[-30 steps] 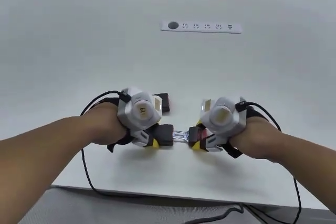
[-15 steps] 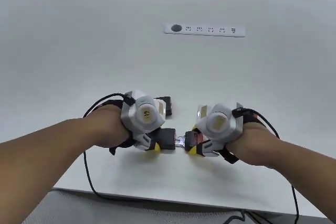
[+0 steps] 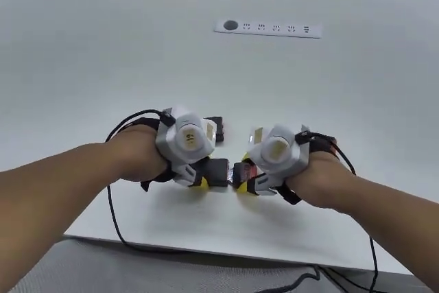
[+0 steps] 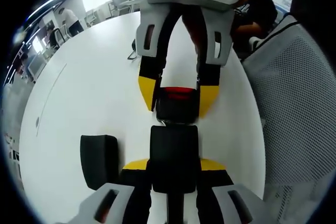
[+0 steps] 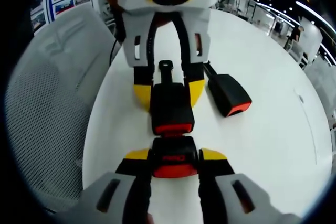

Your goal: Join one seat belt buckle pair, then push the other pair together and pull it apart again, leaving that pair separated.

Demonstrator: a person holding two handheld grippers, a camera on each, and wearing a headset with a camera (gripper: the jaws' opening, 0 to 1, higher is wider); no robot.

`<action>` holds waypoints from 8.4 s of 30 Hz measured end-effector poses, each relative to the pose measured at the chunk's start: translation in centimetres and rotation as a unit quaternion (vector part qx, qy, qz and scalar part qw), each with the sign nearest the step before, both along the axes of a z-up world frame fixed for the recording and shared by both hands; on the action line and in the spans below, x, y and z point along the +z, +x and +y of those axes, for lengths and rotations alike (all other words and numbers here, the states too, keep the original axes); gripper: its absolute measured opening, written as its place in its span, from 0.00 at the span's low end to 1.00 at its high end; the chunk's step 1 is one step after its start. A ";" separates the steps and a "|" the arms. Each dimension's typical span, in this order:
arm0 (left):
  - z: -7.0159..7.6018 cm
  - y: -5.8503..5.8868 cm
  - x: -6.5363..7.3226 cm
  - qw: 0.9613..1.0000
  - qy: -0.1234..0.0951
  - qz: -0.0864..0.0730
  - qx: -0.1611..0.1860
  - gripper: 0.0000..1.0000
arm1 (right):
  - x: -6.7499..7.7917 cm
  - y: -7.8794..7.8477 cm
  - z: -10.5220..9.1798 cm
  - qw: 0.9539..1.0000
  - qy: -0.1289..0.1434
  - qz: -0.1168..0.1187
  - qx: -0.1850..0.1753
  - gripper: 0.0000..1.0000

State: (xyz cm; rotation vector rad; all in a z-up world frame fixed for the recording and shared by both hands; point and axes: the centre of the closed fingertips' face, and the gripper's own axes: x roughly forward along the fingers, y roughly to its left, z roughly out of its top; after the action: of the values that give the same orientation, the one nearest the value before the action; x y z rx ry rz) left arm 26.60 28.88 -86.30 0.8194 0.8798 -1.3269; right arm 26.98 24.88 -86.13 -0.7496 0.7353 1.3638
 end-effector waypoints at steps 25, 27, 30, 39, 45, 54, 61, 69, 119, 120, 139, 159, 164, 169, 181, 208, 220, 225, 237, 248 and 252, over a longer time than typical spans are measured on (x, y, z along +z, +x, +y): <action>0.3 0.1 0.1 1.000 -0.017 0.007 0.018 0.31 | 0.1 -0.1 -0.7 1.000 0.006 -0.003 0.005 0.34; 0.2 0.1 0.1 1.000 -0.016 0.005 0.017 0.31 | 0.1 -0.1 -0.7 1.000 0.007 -0.003 0.004 0.34; 0.2 0.1 0.1 1.000 -0.014 0.003 0.017 0.31 | 0.1 -0.1 -0.7 1.000 0.008 -0.001 0.001 0.34; 0.0 0.1 0.0 1.000 0.024 0.007 0.019 0.32 | -0.1 -0.2 -0.8 1.000 -0.011 0.003 -0.001 0.36; 0.0 0.2 0.0 0.999 0.043 0.014 0.019 0.34 | -0.1 -0.1 -1.5 1.000 -0.028 0.000 -0.007 0.36; 1.2 0.2 0.9 0.998 0.061 0.002 0.026 0.33 | 2.3 1.2 -3.4 0.998 0.014 0.000 -0.058 0.41; 0.5 2.9 5.0 0.998 0.015 -0.038 0.044 0.32 | 3.7 2.7 -5.9 0.997 0.025 -0.013 -0.076 0.41; 2.1 6.7 5.5 0.995 0.027 -0.071 0.067 0.40 | 3.4 5.6 -11.2 0.993 0.004 -0.031 -0.117 0.41; 3.4 8.1 0.5 0.997 0.075 -0.001 0.010 0.31 | 0.5 8.0 -13.6 0.995 -0.044 0.024 -0.092 0.37; 3.4 8.2 0.5 0.997 0.075 -0.001 0.010 0.31 | 0.5 8.0 -13.0 0.995 -0.043 0.022 -0.087 0.37; 3.2 8.1 0.4 0.997 0.071 -0.003 0.013 0.31 | 0.2 9.1 -4.1 0.999 -0.026 0.008 -0.047 0.36; 2.9 7.6 0.6 0.997 0.075 -0.010 0.016 0.31 | 0.4 8.6 -1.2 0.999 -0.019 -0.019 -0.018 0.36; 3.0 7.6 0.5 0.998 0.068 -0.005 0.016 0.30 | 0.5 8.7 -1.2 1.000 -0.008 -0.010 -0.020 0.35; 2.9 7.4 0.5 0.998 0.063 -0.006 0.008 0.30 | 0.4 8.8 -0.9 1.000 -0.007 -0.005 -0.007 0.34; 2.7 7.7 0.4 0.998 0.066 0.001 -0.008 0.30 | 0.2 8.6 0.4 1.000 -0.002 0.002 -0.001 0.33; 2.8 7.9 0.3 0.999 0.053 0.006 0.003 0.31 | 0.2 9.0 -4.0 0.999 -0.009 0.000 -0.037 0.36; 2.7 8.0 0.4 0.998 0.056 0.005 0.003 0.31 | 0.3 7.9 -13.3 0.996 -0.040 0.000 -0.077 0.37; 2.7 8.0 0.5 0.998 0.058 0.004 0.003 0.31 | 0.5 7.1 -16.5 0.994 -0.052 0.004 -0.096 0.37; 2.8 7.9 0.5 0.996 0.083 -0.007 0.028 0.32 | 0.7 6.9 -18.0 0.992 -0.092 -0.022 -0.084 0.39; 4.5 9.1 3.0 0.989 0.076 -0.093 0.092 0.50 | 2.5 7.1 -18.3 0.984 -0.073 -0.087 -0.137 0.57; 5.4 9.3 7.0 0.979 0.020 -0.126 0.156 0.59 | 4.5 6.5 -18.6 0.977 -0.017 -0.090 -0.194 0.67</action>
State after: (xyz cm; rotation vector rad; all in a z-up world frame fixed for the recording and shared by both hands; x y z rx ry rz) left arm 35.86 34.25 -79.33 0.8220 0.7984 -0.9111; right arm 33.50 6.23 -81.60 -0.7031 0.7181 0.9203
